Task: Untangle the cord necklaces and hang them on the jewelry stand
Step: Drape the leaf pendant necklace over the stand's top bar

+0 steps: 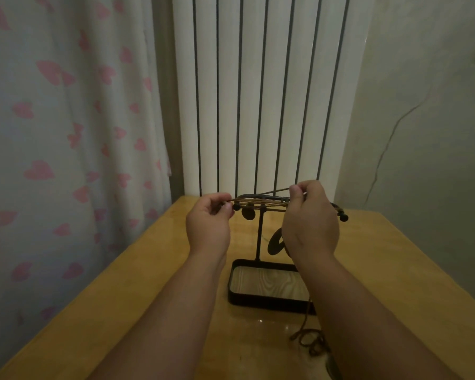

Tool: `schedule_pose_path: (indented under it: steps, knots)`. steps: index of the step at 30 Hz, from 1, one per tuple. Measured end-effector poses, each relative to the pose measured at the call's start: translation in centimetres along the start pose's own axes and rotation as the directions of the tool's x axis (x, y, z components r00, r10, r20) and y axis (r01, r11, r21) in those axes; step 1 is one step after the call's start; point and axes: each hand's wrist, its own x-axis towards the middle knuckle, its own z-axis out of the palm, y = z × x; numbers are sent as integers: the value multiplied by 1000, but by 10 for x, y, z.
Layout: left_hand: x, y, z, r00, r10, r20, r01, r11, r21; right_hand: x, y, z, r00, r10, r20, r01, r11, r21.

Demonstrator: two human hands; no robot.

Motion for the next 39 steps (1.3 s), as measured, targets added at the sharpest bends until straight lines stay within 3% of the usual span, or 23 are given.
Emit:
schedule_pose_path:
  steps: [7, 11, 14, 16, 19, 23, 33, 36, 39]
  knots:
    - [1, -3, 0, 1000, -20, 22, 20, 999, -26, 10, -2, -1, 999, -11, -30, 10, 1000, -24]
    - [-1, -4, -4, 999, 29, 17, -31, 991, 128, 16, -2, -1, 1000, 1, -23, -2, 998, -55]
    - [-7, 2, -4, 976, 201, 83, -216, 931, 293, 20, -1, -2, 1000, -4, -23, 3, 998, -58]
    - [-7, 5, 0, 919, 342, 197, -393, 840, 375, 23, 0, -3, 1000, -16, -26, 14, 998, -58]
    - [-5, 7, 4, 862, 382, 334, -503, 733, 459, 26, -1, -4, 999, -34, -43, 31, 997, -72]
    - [-7, 4, 6, 868, 304, 393, -484, 700, 525, 34, 1, -9, 997, -42, -58, 37, 995, -93]
    - [-3, 5, 4, 876, 344, 337, -479, 697, 534, 45, 29, -34, 995, -90, 35, 96, 907, -410]
    - [-3, 4, 5, 879, 344, 331, -474, 702, 531, 48, 37, -40, 991, -101, 83, 126, 906, -404]
    - [-4, 6, 6, 884, 346, 313, -465, 705, 536, 51, 47, -43, 989, -97, 115, 125, 955, -267]
